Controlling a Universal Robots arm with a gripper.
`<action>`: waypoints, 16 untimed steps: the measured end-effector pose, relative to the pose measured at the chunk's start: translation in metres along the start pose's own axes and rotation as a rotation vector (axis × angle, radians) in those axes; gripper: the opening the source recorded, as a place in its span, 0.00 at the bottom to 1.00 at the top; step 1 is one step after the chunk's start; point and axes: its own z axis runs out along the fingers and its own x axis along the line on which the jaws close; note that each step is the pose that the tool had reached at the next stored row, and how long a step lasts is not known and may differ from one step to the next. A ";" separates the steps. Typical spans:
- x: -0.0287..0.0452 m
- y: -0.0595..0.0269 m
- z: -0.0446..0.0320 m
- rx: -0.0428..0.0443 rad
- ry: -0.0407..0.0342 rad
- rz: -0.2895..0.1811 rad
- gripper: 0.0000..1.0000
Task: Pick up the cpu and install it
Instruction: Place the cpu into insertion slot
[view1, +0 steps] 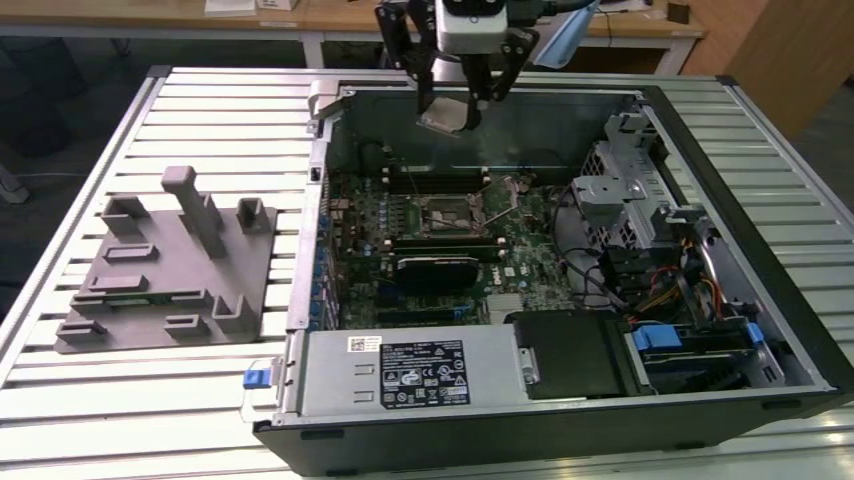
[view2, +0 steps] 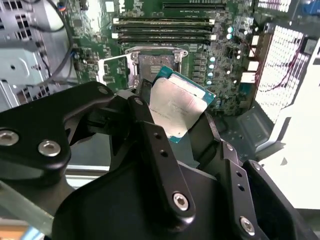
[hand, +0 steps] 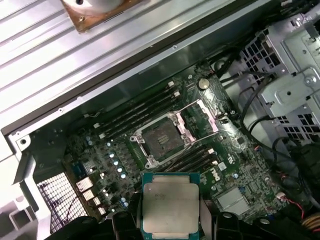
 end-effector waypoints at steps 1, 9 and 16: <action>0.0000 0.0000 0.0001 0.0002 -0.0009 0.016 0.55; 0.0002 0.0002 0.0009 0.0020 -0.0075 0.129 0.55; 0.0002 0.0002 0.0016 0.0037 -0.0137 0.235 0.55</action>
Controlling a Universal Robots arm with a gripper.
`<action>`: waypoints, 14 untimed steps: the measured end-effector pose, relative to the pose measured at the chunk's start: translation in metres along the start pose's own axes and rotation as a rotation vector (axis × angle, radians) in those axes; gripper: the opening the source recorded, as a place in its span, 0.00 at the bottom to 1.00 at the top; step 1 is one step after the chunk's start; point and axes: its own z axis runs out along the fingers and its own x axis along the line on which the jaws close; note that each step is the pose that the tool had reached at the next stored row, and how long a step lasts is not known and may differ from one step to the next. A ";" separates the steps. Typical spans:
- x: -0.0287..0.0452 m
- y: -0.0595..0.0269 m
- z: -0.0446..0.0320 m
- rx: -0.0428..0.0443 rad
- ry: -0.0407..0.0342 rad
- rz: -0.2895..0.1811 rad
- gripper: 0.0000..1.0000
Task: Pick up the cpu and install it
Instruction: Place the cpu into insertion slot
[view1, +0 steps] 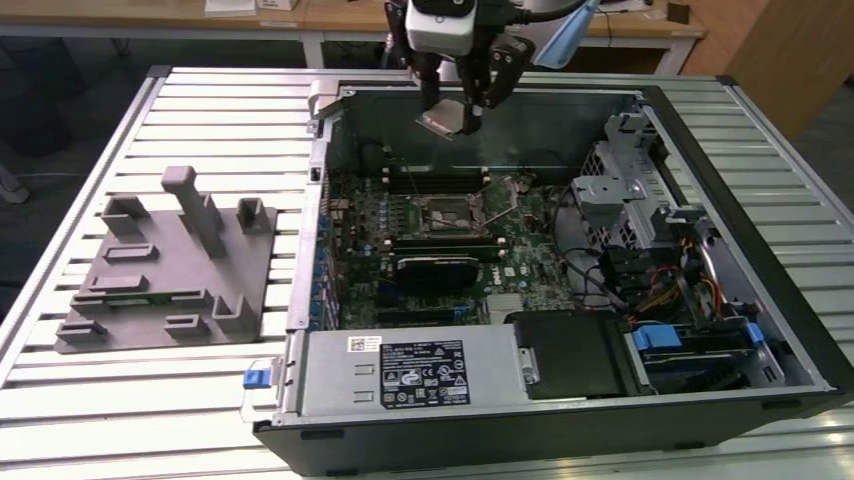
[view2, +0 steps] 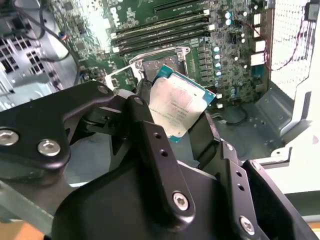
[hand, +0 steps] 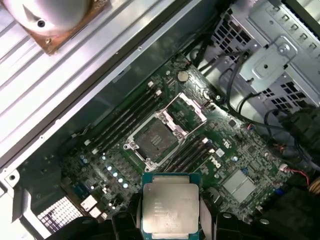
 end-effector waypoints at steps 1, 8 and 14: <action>0.0000 0.0000 0.0001 0.0003 -0.0009 0.015 0.55; 0.0000 0.0000 0.0007 0.0018 -0.0068 0.117 0.55; 0.0001 0.0000 0.0012 0.0033 -0.0120 0.205 0.55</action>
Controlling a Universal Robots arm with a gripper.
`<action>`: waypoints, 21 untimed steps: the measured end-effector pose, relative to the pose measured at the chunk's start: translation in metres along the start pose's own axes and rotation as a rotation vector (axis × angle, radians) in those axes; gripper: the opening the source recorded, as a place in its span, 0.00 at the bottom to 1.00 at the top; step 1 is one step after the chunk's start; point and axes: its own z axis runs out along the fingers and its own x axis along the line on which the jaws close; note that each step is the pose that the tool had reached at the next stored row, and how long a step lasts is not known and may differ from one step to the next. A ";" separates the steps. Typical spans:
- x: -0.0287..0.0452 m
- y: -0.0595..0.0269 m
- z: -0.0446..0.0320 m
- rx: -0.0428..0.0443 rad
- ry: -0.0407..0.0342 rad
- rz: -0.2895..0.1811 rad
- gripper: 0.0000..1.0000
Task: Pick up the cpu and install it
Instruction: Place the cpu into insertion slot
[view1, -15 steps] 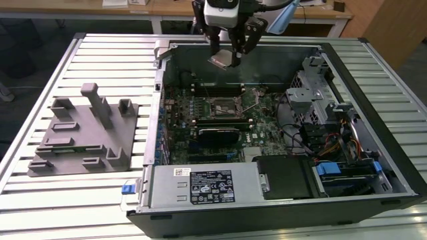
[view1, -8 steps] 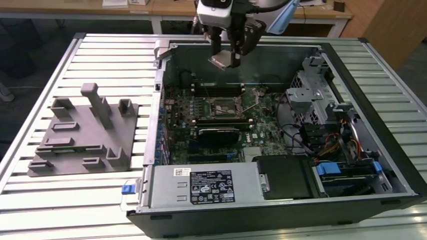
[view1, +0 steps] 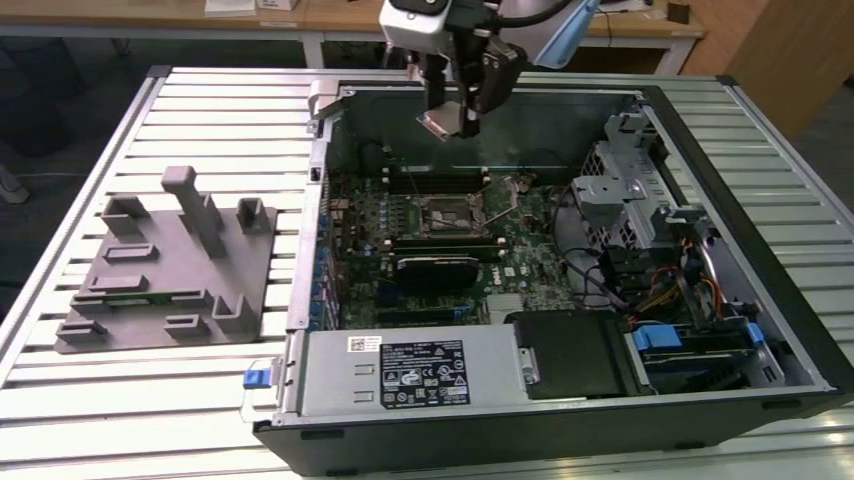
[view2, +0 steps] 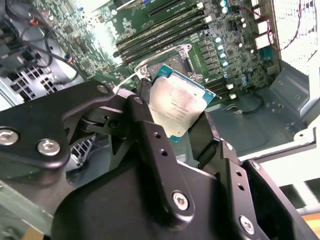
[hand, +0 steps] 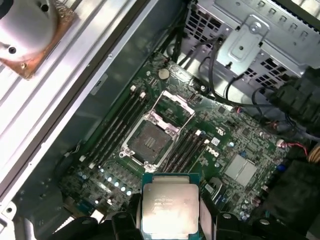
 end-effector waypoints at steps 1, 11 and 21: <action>0.0000 0.0000 0.0001 0.0002 -0.0008 0.014 0.55; 0.0001 0.0000 0.0010 0.0024 -0.0089 0.153 0.55; 0.0001 0.0000 0.0017 0.0047 -0.0170 0.290 0.55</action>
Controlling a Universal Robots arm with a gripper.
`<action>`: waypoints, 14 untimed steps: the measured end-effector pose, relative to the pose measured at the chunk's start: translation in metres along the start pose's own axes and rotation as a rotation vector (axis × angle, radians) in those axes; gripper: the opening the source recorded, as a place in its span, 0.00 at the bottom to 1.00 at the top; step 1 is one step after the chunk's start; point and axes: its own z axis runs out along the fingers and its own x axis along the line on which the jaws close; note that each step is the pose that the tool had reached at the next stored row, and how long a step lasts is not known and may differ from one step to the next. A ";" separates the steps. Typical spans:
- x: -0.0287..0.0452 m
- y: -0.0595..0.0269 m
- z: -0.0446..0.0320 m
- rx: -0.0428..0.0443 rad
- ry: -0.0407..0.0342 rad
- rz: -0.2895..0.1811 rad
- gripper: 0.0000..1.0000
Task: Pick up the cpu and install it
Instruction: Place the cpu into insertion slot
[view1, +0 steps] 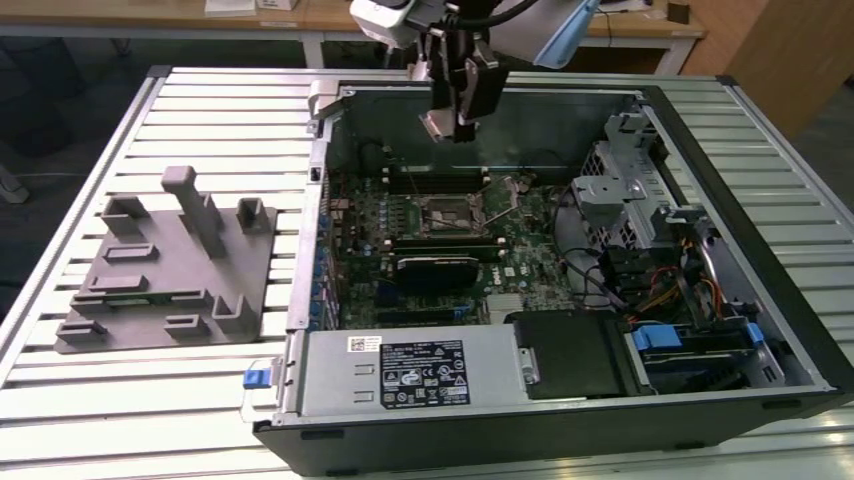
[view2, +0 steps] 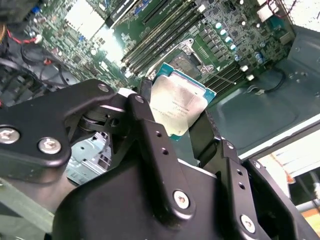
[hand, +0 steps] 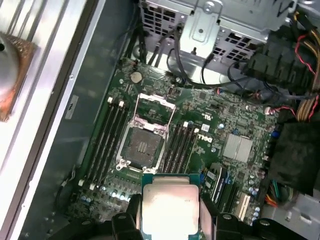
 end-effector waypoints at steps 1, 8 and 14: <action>0.0000 0.0000 0.0001 0.0002 -0.0008 0.013 0.55; 0.0003 0.0000 0.0006 0.0019 -0.0066 0.111 0.55; 0.0005 0.0001 0.0010 0.0033 -0.0120 0.203 0.55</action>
